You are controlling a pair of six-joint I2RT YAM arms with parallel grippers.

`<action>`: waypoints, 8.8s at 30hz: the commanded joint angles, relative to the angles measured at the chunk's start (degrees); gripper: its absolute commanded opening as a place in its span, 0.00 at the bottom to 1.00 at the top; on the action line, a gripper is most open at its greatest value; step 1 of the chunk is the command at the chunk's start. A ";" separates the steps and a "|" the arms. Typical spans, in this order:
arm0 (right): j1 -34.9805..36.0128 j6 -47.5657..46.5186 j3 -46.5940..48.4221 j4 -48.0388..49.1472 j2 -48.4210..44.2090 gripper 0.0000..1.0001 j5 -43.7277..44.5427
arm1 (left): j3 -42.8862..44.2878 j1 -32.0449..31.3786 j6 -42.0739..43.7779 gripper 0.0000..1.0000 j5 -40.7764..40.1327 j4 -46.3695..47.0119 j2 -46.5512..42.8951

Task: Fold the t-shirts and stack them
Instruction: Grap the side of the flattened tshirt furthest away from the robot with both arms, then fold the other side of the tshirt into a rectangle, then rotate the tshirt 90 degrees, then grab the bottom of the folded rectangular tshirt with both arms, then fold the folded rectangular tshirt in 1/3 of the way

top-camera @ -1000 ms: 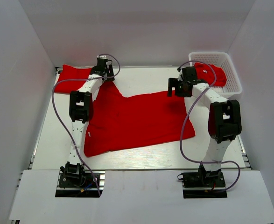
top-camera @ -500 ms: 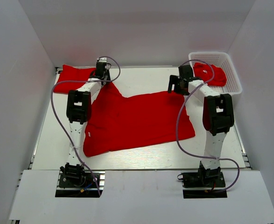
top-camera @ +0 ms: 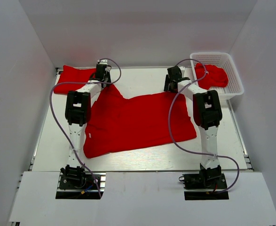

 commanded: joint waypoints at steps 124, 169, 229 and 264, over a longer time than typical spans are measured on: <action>-3.50 1.60 -43.84 7.35 -28.28 0.90 -21.32 | -45.82 -0.28 -17.41 0.77 1.93 -12.72 -30.89; 28.58 -9.93 -51.76 11.57 -52.98 0.90 -48.13 | 31.45 -11.97 -12.85 1.00 20.02 19.09 7.56; 28.75 10.66 -68.99 14.30 -51.48 0.00 -54.53 | -90.63 -18.56 -26.02 0.00 26.70 -14.66 -87.02; 10.21 -4.19 -30.85 2.34 -30.49 0.00 -44.15 | -47.05 -10.39 -21.10 0.00 8.51 -0.16 -51.18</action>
